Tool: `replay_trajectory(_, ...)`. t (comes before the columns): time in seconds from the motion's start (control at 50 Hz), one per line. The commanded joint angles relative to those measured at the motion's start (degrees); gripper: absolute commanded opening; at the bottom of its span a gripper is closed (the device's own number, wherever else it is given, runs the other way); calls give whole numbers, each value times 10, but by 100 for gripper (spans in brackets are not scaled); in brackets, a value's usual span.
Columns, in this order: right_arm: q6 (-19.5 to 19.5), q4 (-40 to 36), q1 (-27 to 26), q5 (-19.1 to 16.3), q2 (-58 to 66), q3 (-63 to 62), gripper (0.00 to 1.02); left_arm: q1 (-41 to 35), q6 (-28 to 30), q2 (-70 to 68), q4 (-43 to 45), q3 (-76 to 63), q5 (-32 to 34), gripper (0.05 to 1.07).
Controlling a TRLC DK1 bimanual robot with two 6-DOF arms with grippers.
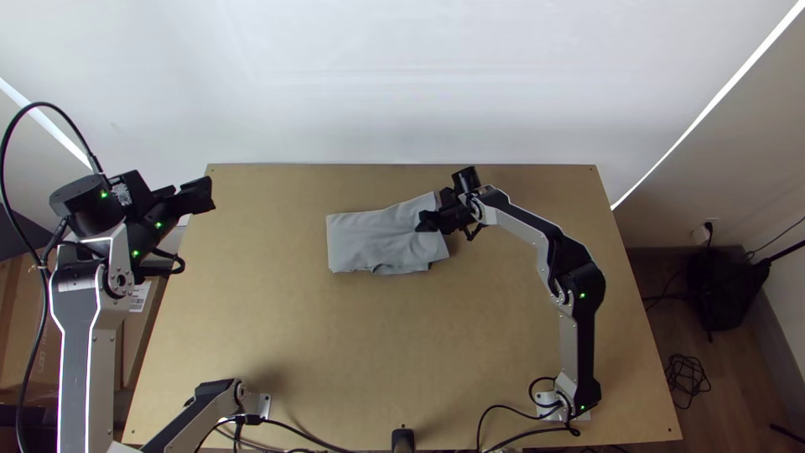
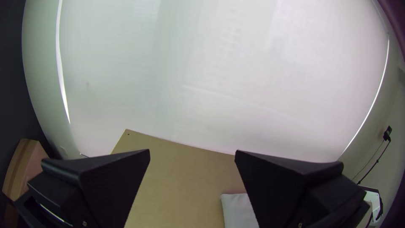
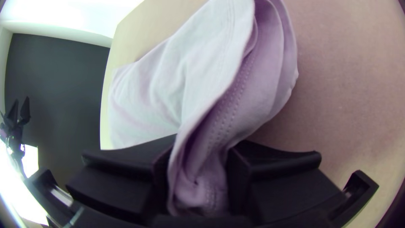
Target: Fold the t-shirt
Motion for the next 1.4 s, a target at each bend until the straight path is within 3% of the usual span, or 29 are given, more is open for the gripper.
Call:
replay_trajectory(0.0, 25, 21, -29, 11, -19, -39, 4, 11, 0, -20, 5, -27, -2, 103)
replay_trajectory(0.22, 27, 35, -143, 14, -69, -88, 3, 20, 0, -38, 29, -84, -2, 103)
replay_trajectory(0.6, 26, 40, -401, 13, -114, -112, 3, 21, -2, -42, 61, -114, 8, 103)
replay_trajectory(0.9, 22, 42, -540, 13, -134, -130, 4, 24, 0, -51, 66, -128, 9, 103)
replay_trajectory(0.92, 21, 42, -543, 13, -137, -133, 9, 24, 0, -51, 67, -131, 9, 103)
replay_trajectory(1.0, 7, 42, -558, 12, -165, -149, 44, 26, 1, -59, 85, -152, 9, 103)
replay_trajectory(1.06, -10, 42, -564, 11, -190, -150, 87, 26, 2, -67, 108, -171, 9, 103)
replay_trajectory(1.08, -15, 40, -567, 11, -200, -150, 96, 26, 3, -69, 116, -177, 9, 103)
replay_trajectory(1.28, -85, 53, -590, 14, -356, -207, 98, 26, 2, -71, 175, -205, 9, 103)
replay_trajectory(1.38, -97, 86, -598, 18, -449, -245, 98, 26, 0, -74, 211, -228, 9, 103)
